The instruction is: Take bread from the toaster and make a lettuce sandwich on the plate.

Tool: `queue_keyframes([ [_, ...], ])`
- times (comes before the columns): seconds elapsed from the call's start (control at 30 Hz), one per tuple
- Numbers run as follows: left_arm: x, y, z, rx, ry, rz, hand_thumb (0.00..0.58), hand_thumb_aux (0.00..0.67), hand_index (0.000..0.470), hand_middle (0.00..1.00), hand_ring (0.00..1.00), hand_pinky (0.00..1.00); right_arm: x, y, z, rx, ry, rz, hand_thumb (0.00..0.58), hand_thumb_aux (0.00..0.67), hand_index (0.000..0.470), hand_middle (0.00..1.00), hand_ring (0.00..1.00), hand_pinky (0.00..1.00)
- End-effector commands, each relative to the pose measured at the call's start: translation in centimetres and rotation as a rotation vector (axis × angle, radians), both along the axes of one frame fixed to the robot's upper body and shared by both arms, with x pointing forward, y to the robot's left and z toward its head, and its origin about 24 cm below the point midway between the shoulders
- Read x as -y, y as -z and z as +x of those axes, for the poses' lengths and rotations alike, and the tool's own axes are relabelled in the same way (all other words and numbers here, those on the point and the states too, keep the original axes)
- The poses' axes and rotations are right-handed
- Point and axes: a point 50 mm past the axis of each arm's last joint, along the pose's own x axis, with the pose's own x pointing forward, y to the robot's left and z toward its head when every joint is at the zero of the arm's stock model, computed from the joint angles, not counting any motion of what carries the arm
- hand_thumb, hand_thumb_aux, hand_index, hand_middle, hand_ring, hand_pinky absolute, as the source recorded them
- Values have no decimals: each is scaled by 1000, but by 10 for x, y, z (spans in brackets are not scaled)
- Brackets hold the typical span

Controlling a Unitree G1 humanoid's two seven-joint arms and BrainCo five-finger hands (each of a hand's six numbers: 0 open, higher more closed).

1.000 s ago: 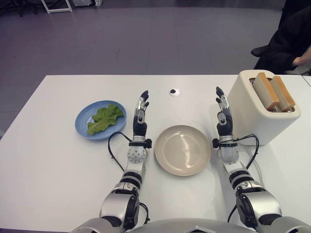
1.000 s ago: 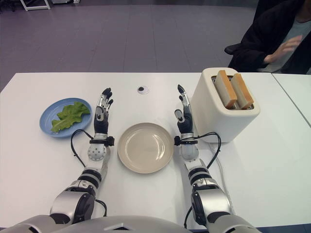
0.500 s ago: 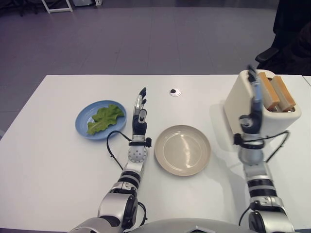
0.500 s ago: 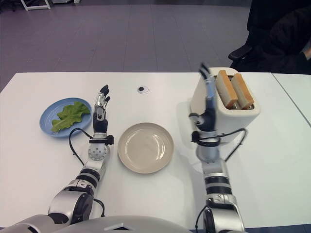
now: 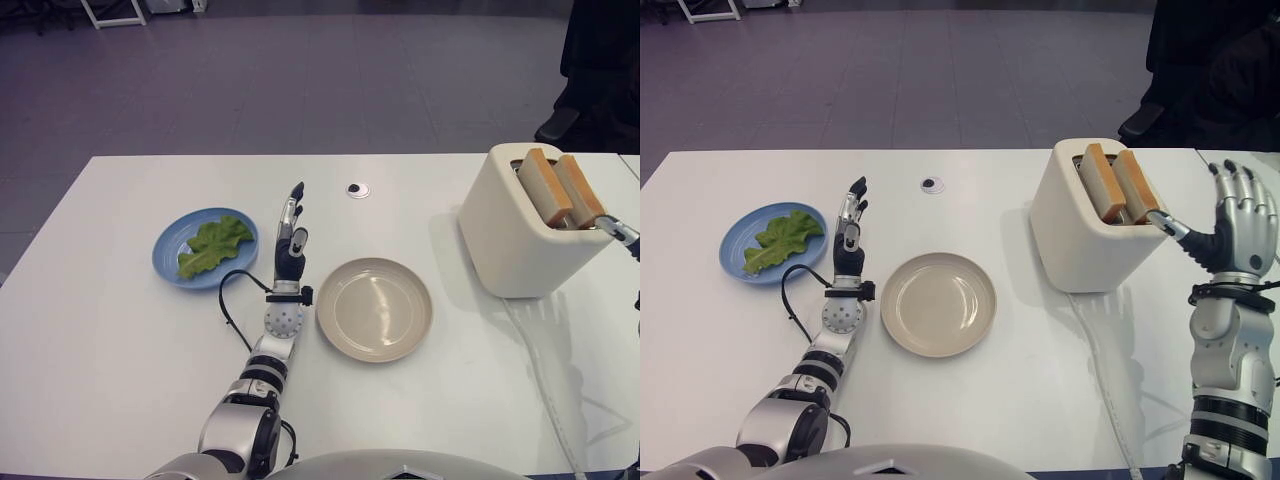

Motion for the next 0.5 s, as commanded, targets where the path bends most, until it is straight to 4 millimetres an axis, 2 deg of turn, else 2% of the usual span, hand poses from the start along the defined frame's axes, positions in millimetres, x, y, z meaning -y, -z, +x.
queue_keyframes([
  [0.03, -6, 8, -3, -42, -15, 18, 0, 0, 0, 0, 0, 0, 4, 3, 10, -34, 0, 11, 0, 0, 0, 0, 0, 0],
  [0.17, -6, 8, -3, -40, -11, 19, 0, 0, 0, 0, 0, 0, -3, 7, 20, -47, -34, 11, 0, 0, 0, 0, 0, 0],
  [0.2, -6, 8, -3, -40, -10, 19, 0, 0, 0, 0, 0, 0, -5, 8, 21, -46, -41, 9, 87, 53, 37, 0, 0, 0],
  [0.23, -6, 8, -3, -40, -9, 20, 0, 0, 0, 0, 0, 0, -6, 8, 22, -45, -47, 6, 484, 397, 278, 0, 0, 0],
  [0.27, -5, 8, -3, -40, -8, 20, 0, 0, 0, 0, 0, 0, -7, 8, 22, -39, -55, 3, 580, 670, 470, 0, 0, 0],
  [0.33, -5, 8, -3, -40, -6, 20, 0, 0, 0, 0, 0, 0, -11, 7, 22, -22, -73, -3, 580, 670, 470, 0, 0, 0],
  [0.4, -5, 8, -3, -39, -3, 21, 0, 0, 0, 0, 0, 0, -20, 5, 22, -2, -117, -17, 580, 670, 470, 294, 294, 294],
  [0.43, -5, 8, -3, -39, -1, 21, 0, 0, 0, 0, 0, 0, -26, 2, 21, 23, -140, -24, 580, 670, 470, 702, 702, 702],
  [0.47, -4, 8, -4, -39, 1, 22, 0, 0, 0, 0, 0, 0, -31, -2, 20, 61, -157, -27, 580, 670, 470, 996, 996, 996],
  [0.5, -4, 8, -4, -39, 2, 22, 0, 0, 0, 0, 0, 0, -34, -7, 18, 100, -166, -28, 580, 670, 470, 1000, 1000, 1000],
])
